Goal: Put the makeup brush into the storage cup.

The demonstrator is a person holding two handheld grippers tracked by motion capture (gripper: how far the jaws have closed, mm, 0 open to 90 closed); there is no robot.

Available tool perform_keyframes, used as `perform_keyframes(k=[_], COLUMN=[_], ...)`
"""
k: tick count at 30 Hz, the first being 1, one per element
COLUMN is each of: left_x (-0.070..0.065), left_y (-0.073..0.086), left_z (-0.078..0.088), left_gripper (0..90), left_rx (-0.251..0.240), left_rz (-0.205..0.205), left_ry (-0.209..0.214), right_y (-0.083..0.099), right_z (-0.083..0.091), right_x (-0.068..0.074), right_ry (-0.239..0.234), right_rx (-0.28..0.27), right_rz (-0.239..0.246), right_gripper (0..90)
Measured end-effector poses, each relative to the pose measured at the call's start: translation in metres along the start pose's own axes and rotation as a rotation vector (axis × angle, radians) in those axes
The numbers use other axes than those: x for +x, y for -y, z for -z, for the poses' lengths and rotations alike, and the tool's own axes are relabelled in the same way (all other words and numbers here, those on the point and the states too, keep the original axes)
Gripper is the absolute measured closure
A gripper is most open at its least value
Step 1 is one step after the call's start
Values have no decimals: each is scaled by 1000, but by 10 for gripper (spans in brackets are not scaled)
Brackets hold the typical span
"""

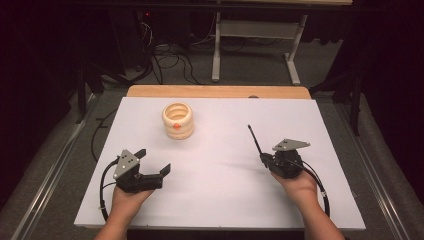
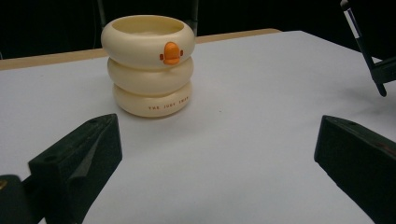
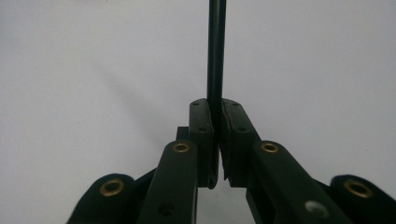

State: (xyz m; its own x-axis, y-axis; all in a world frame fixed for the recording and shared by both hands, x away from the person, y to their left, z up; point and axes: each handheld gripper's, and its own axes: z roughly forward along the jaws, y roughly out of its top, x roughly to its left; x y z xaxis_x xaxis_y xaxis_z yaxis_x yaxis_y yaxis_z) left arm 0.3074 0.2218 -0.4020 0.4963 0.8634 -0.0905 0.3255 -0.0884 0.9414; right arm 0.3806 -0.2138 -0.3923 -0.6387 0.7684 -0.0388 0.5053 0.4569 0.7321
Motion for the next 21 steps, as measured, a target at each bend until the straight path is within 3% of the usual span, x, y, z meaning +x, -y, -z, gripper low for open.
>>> perform_keyframes(k=[6, 12, 15, 21], left_x=[0, 1, 1, -1], left_y=[2, 2, 3, 4], left_z=[-2, -3, -5, -7], left_gripper=[15, 15, 15, 15], left_rx=[11, 16, 20, 24], left_rz=[-5, 3, 6, 8], left_ry=[-4, -2, 2, 5], right_y=[9, 13, 15, 20], right_z=[-1, 0, 2, 0], right_x=[0, 1, 1, 4], right_ry=[-50, -55, -81, -63], right_rx=[-65, -87, -134, -150], right_rz=[-42, -30, -33, -5], right_gripper=[864, 864, 863, 863])
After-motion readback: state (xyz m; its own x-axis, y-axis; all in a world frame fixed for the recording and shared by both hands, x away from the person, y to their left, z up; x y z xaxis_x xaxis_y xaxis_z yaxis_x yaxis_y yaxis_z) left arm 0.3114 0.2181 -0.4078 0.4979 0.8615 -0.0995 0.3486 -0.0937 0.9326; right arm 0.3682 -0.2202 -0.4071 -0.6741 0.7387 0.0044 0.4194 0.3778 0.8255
